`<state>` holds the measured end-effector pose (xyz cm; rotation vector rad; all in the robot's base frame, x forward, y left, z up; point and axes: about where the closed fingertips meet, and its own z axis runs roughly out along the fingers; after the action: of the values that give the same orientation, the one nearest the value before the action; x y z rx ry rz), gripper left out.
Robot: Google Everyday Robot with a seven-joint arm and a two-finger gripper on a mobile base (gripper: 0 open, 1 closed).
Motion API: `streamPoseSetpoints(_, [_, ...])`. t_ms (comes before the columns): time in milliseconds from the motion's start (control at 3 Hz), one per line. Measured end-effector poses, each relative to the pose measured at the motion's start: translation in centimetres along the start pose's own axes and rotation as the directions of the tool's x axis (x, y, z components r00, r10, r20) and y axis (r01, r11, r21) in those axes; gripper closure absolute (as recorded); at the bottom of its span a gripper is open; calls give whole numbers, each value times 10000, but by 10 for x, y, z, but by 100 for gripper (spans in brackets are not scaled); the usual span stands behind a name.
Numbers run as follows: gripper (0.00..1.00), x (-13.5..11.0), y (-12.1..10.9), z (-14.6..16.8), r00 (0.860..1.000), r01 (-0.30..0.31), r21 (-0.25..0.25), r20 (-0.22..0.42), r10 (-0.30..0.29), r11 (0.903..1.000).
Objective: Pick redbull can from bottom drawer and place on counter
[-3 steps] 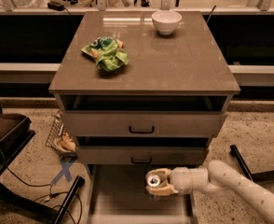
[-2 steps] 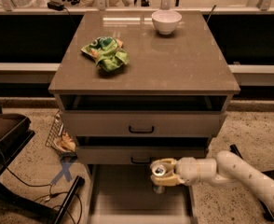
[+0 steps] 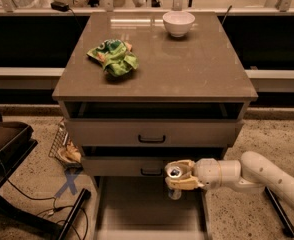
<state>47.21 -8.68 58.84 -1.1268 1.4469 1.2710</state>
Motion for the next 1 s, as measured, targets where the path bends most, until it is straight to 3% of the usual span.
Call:
streamPoseSetpoints(333, [100, -29, 23, -3, 10000, 18, 381, 86, -22, 9993])
streamPoseSetpoints(667, [100, -87, 47, -18, 9996, 50, 1370, 257, -86, 9906])
streamPoseSetpoints(1000, [100, -156, 45, -47, 9973, 267, 2521, 595, -431, 9673])
